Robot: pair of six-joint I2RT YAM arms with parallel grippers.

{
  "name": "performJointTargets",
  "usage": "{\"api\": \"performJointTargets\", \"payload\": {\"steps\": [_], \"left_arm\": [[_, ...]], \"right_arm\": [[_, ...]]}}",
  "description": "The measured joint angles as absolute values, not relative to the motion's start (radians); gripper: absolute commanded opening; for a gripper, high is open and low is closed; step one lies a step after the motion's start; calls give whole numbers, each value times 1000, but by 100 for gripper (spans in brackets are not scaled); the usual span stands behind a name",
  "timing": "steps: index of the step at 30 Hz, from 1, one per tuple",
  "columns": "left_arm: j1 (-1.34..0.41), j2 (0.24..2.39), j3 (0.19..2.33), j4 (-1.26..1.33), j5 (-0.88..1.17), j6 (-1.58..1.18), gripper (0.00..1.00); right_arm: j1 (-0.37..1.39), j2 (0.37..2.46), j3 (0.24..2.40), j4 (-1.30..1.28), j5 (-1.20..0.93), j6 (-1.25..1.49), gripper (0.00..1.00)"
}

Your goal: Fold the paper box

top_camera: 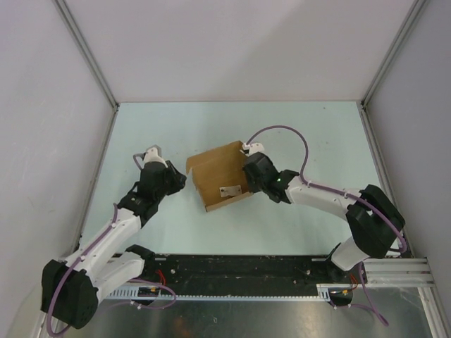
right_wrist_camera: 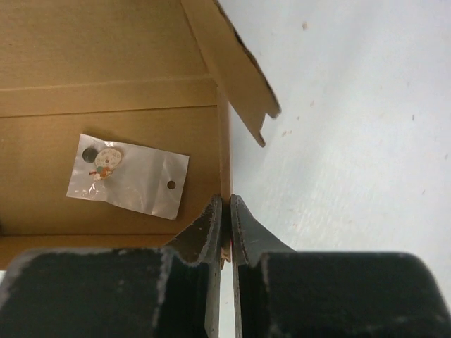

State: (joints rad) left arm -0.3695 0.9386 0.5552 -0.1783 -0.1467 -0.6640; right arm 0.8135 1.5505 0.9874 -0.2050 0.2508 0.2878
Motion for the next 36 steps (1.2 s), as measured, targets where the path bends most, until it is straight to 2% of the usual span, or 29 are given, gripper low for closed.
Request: {"api": "performJointTargets", "payload": {"steps": [9, 17, 19, 20, 22, 25, 31, 36], "left_arm": [[-369, 827, 531, -184, -164, -665, 35], [-368, 799, 518, -184, -175, -665, 36], [-368, 799, 518, -184, -175, -665, 36], [-368, 799, 517, -184, -175, -665, 36], [-368, 799, 509, -184, -175, -665, 36], [-368, 799, 503, -186, -174, -665, 36], [-368, 798, 502, -186, -174, -666, 36], [-368, 806, 494, -186, -175, -666, 36]], "right_arm": [[965, 1600, 969, -330, 573, 751, 0], [1044, 1620, 963, -421, 719, 1041, 1], [1056, 1620, 963, -422, 728, 1062, 9], [1061, 1620, 963, -423, 730, 1068, 19], [1063, 1620, 963, -433, 741, 1080, 34], [1063, 1619, 963, -439, 747, 1074, 47], [1068, 1597, 963, -442, 747, 1036, 49], [1072, 1491, 963, -456, 726, 989, 49]]}}
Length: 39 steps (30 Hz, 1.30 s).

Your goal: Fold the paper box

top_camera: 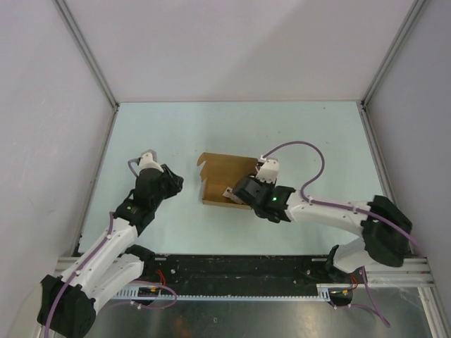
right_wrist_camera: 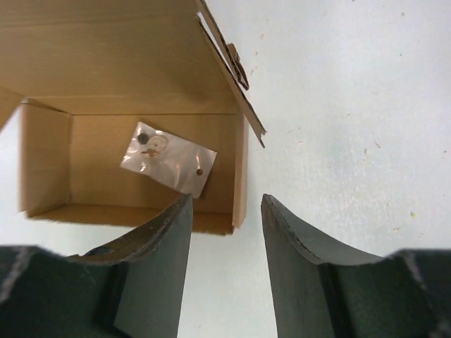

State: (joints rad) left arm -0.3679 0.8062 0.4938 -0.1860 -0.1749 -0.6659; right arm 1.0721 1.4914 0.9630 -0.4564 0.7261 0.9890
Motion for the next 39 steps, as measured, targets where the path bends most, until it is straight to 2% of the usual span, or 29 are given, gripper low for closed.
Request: {"api": "performJointTargets", "payload": {"steps": [9, 16, 19, 22, 25, 26, 27, 34, 39], "left_arm": [[-368, 874, 494, -145, -170, -646, 35], [-368, 973, 494, -49, -169, -617, 33], [-368, 1024, 494, 0, -159, -597, 34], [-368, 1066, 497, 52, -141, -578, 37], [-368, 1103, 507, 91, -124, -558, 53], [-368, 1109, 511, 95, -122, -554, 65], [-368, 1115, 515, 100, -120, -549, 69], [-356, 1159, 585, 73, -119, -554, 83], [-322, 1240, 687, 11, -94, -604, 97]], "right_arm": [[1019, 1197, 939, -558, 652, 878, 45], [769, 1007, 844, -566, 542, 763, 47], [640, 1015, 801, -513, 440, 693, 54], [548, 1068, 788, -434, 329, 624, 56], [469, 1140, 787, -340, 213, 577, 56], [447, 1160, 787, -315, 179, 568, 56], [430, 1179, 787, -290, 148, 564, 57], [383, 1245, 786, -202, 66, 603, 64], [376, 1256, 786, -178, 60, 671, 72]]}}
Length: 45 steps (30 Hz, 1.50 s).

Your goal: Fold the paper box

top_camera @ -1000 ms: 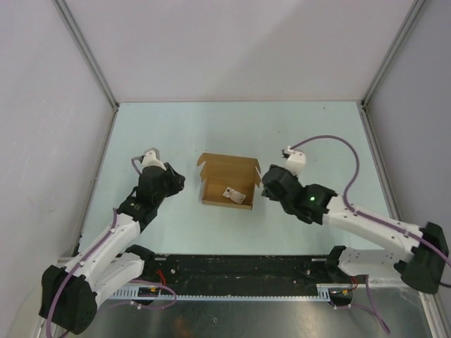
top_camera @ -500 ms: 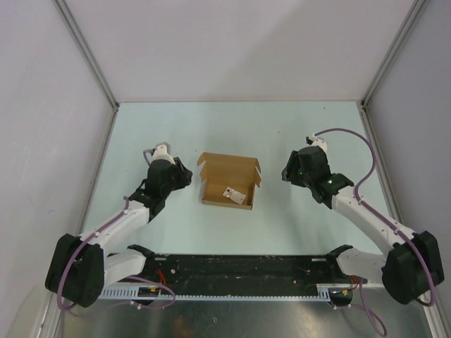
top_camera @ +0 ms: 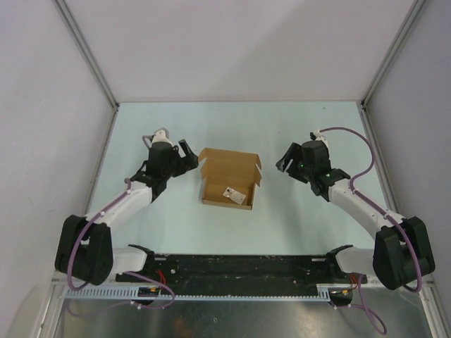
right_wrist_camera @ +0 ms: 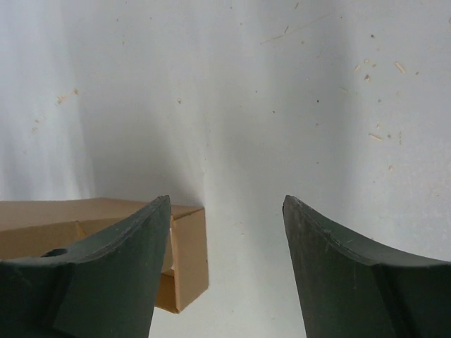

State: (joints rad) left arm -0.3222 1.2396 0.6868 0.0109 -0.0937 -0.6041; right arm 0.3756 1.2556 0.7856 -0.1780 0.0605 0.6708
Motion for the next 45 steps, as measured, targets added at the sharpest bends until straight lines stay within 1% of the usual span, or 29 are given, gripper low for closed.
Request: {"api": "performJointTargets", "payload": {"steps": [2, 5, 14, 18, 22, 25, 28, 31, 34, 37, 41, 45], "left_arm": [[-307, 1279, 729, -26, -73, -625, 98], [-297, 1316, 776, -72, -49, -646, 100], [-295, 1297, 801, -157, -32, -677, 99], [-294, 1151, 751, -192, -51, -687, 99], [-293, 969, 699, -237, -131, -708, 100], [-277, 929, 700, -252, -178, -724, 100], [-237, 1014, 759, -276, -189, -735, 99], [-216, 1171, 875, -287, -183, -733, 98], [-205, 1346, 1020, -278, -139, -733, 95], [-202, 1462, 1109, -265, -69, -735, 93], [-204, 1564, 1177, -257, 43, -752, 93], [-226, 1584, 1178, -258, 113, -764, 94]], "right_arm": [[369, 1258, 786, -170, 60, 708, 75], [364, 1262, 788, -167, 60, 739, 77], [349, 1308, 863, -192, 40, 787, 77], [347, 1307, 863, -214, 41, 786, 76], [345, 1301, 863, -236, 49, 785, 76], [343, 1299, 863, -246, 52, 785, 76], [343, 1299, 865, -257, 52, 785, 76], [342, 1301, 873, -264, 52, 785, 76], [340, 1317, 908, -270, 50, 785, 76], [337, 1368, 966, -268, 38, 786, 76], [336, 1443, 1019, -257, 8, 797, 75], [337, 1485, 1025, -249, -47, 830, 75]]}}
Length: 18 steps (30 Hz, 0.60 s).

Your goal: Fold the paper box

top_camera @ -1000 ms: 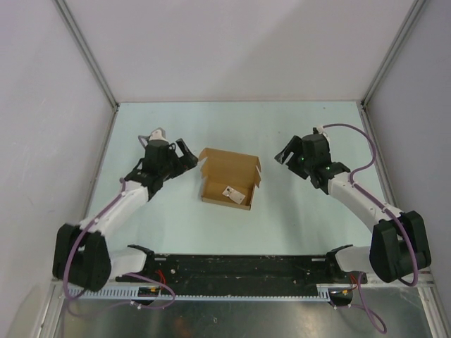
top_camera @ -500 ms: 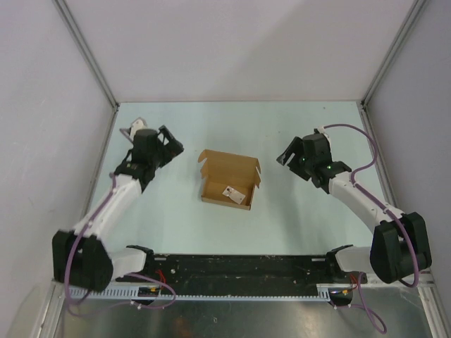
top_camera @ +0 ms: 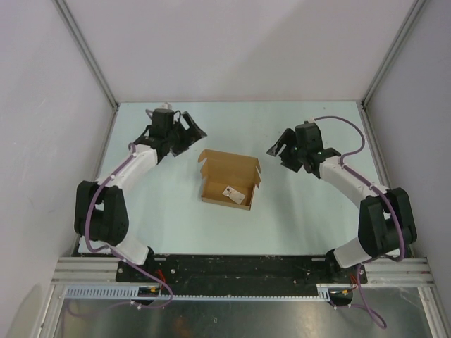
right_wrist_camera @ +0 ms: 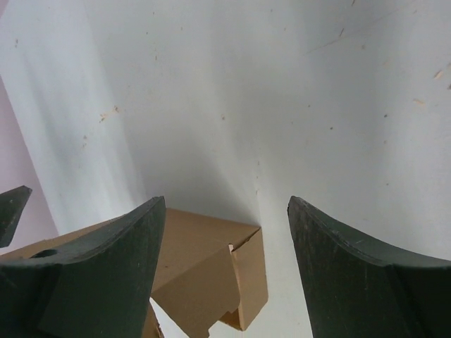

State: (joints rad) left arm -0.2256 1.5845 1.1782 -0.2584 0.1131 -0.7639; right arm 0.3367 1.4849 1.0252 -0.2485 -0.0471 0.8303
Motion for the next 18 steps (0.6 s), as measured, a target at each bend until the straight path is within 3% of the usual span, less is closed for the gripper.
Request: {"api": "performJointTargets", "payload": {"steps": [9, 18], "left_arm": [[-343, 1575, 1123, -225, 222, -805, 95], [-349, 1502, 1003, -211, 249, -822, 95]], "right_arm": [[393, 1521, 1025, -218, -138, 907, 76], [425, 1520, 1025, -212, -151, 927, 75]]}}
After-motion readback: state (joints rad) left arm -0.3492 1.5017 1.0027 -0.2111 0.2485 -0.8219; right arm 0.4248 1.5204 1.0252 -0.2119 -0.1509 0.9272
